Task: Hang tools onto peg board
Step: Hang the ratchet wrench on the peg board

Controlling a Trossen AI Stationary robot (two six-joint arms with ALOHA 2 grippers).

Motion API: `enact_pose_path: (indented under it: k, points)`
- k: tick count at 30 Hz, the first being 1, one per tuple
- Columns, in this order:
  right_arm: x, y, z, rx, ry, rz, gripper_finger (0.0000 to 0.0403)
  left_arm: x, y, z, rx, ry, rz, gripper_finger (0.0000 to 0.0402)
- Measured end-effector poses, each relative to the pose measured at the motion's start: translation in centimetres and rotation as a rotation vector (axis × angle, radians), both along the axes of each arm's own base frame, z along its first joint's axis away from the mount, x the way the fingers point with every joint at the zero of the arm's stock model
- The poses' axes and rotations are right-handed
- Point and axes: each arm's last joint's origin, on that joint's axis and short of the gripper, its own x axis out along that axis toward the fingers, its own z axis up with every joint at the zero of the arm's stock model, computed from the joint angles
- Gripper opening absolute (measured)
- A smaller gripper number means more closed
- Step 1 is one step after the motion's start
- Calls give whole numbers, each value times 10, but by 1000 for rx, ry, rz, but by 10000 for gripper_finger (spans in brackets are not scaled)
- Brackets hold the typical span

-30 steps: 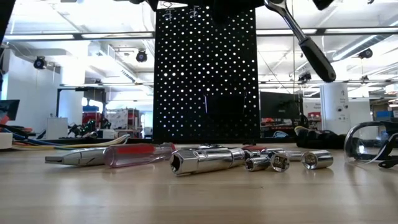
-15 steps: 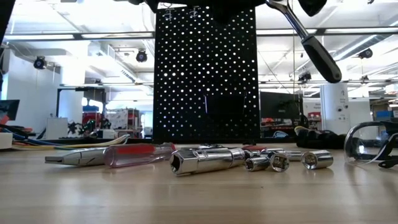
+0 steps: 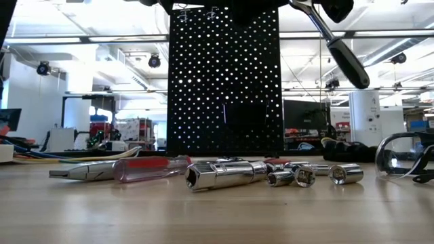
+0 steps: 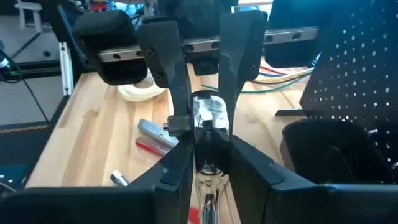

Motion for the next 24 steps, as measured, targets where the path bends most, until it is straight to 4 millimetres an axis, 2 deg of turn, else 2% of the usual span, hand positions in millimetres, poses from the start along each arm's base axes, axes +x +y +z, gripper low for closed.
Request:
enact_pose_path:
  k: [4,8,12,18,24]
  points:
    - [1,-1,-2,-30,17,13,37,0,0,0,-11,7,0,58]
    - [0,-2,0,-49,7,18,37,0,1,-1,-17,14,6,59]
    - [-2,-3,8,-72,-7,14,37,-3,2,3,-15,33,66,106]
    - [-16,-8,44,-104,-131,-4,37,-17,4,10,-10,141,94,176]
    - [-32,-17,88,-203,-278,-50,37,-32,4,21,-10,142,97,189]
